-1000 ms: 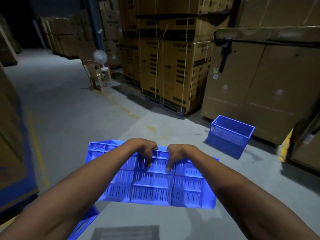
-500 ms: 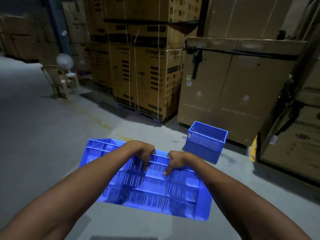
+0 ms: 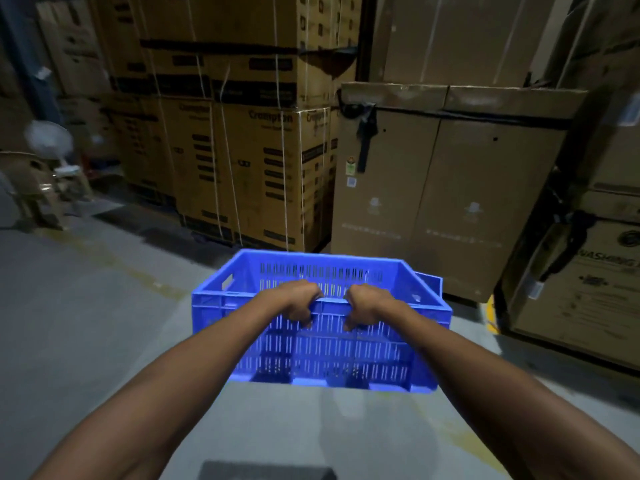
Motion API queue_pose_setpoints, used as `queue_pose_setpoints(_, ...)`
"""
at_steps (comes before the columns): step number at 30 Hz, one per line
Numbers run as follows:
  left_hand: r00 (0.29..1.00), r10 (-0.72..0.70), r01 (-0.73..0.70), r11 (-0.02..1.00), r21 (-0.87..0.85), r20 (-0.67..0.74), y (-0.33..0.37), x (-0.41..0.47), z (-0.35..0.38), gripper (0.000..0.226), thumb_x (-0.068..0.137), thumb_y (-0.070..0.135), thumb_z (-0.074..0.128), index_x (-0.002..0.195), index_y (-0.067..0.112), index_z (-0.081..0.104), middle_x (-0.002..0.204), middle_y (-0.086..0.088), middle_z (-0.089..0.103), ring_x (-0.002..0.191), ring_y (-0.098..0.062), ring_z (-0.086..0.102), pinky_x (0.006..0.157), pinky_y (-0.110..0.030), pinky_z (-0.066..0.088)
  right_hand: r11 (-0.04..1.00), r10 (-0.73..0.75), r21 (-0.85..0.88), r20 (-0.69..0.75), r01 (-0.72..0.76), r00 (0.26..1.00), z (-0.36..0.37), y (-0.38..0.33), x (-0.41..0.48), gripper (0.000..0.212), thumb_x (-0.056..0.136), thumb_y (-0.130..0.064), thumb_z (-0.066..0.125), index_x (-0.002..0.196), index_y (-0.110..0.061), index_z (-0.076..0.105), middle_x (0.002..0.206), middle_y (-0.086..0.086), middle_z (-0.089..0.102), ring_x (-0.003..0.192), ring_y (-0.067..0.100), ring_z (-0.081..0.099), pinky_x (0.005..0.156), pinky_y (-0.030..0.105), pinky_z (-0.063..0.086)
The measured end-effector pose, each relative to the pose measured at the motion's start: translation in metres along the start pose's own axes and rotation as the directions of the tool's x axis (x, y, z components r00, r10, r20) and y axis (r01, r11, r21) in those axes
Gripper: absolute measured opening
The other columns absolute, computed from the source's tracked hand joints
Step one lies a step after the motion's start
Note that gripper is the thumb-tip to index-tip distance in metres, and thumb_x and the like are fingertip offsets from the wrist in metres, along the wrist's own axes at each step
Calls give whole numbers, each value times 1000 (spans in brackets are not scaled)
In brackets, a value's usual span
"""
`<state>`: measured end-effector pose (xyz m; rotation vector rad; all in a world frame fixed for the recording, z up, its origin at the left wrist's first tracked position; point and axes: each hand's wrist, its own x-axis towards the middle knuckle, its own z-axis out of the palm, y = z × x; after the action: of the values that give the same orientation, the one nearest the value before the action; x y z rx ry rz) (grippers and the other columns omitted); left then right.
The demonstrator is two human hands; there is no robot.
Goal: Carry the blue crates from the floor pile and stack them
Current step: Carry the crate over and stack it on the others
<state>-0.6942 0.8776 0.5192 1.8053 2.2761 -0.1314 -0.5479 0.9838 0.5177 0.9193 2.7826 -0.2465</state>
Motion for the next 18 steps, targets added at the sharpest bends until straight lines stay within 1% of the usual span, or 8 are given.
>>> queue_pose_setpoints(2, 998, 12, -8, 997, 70, -56, -13, 31, -2, 28, 72, 23, 77, 96, 20, 63, 104, -7, 66, 97, -29, 61, 70, -32, 43, 999, 30, -13, -93, -31, 995, 2, 8, 26, 34, 71, -40, 77, 93, -20, 62, 104, 6, 68, 98, 28, 62, 72, 34, 46)
queue_pose_setpoints(3, 996, 29, -19, 994, 108, -88, -19, 49, -3, 29, 73, 25, 75, 99, 20, 63, 107, -8, 65, 100, -30, 61, 72, -34, 45, 999, 36, -11, -146, -38, 989, 4, 15, 39, 33, 72, -40, 75, 95, -20, 63, 104, 6, 68, 98, 29, 63, 73, 35, 47)
queue_pose_setpoints(5, 988, 67, -43, 985, 168, -139, -30, 85, -2, 26, 75, 26, 71, 98, 20, 62, 107, -8, 65, 103, -32, 60, 77, -38, 48, 999, 46, 2, -244, -47, 969, 8, 28, 68, 27, 74, -38, 71, 94, -22, 64, 103, 6, 68, 100, 30, 63, 76, 37, 48)
queue_pose_setpoints(8, 975, 101, -57, 974, 218, -196, -44, 144, -2, 22, 79, 28, 67, 98, 20, 60, 110, -8, 63, 106, -31, 58, 81, -37, 45, 998, 57, 12, -336, -56, 940, 12, 55, 115, 21, 78, -36, 65, 92, -21, 63, 103, 7, 68, 102, 31, 63, 79, 36, 47)
queue_pose_setpoints(10, 974, 97, -48, 972, 230, -204, -50, 188, -6, 19, 82, 32, 66, 96, 22, 58, 110, -7, 63, 106, -30, 58, 80, -36, 43, 997, 79, 23, -352, -76, 933, 9, 77, 153, 21, 81, -37, 66, 93, -20, 63, 104, 7, 68, 102, 32, 62, 81, 37, 47)
queue_pose_setpoints(13, 972, 100, -48, 971, 236, -213, -55, 264, -20, 17, 82, 33, 67, 88, 24, 54, 107, -6, 63, 103, -30, 59, 77, -35, 42, 994, 105, 30, -371, -101, 923, -2, 120, 215, 22, 82, -37, 67, 96, -21, 63, 105, 7, 67, 102, 32, 63, 82, 38, 47)
queue_pose_setpoints(15, 974, 100, -50, 970, 238, -204, -54, 317, -31, 17, 82, 34, 67, 88, 23, 56, 104, -6, 64, 100, -30, 60, 75, -35, 42, 992, 128, 42, -365, -121, 922, -10, 153, 255, 21, 83, -36, 65, 98, -21, 63, 103, 7, 67, 100, 31, 63, 82, 38, 47)
queue_pose_setpoints(18, 977, 103, -57, 969, 242, -184, -52, 391, -43, 20, 82, 36, 68, 93, 22, 58, 105, -7, 65, 102, -32, 61, 77, -36, 43, 989, 146, 49, -331, -138, 932, -22, 200, 309, 20, 83, -36, 66, 98, -22, 64, 100, 6, 68, 98, 31, 63, 79, 37, 47)
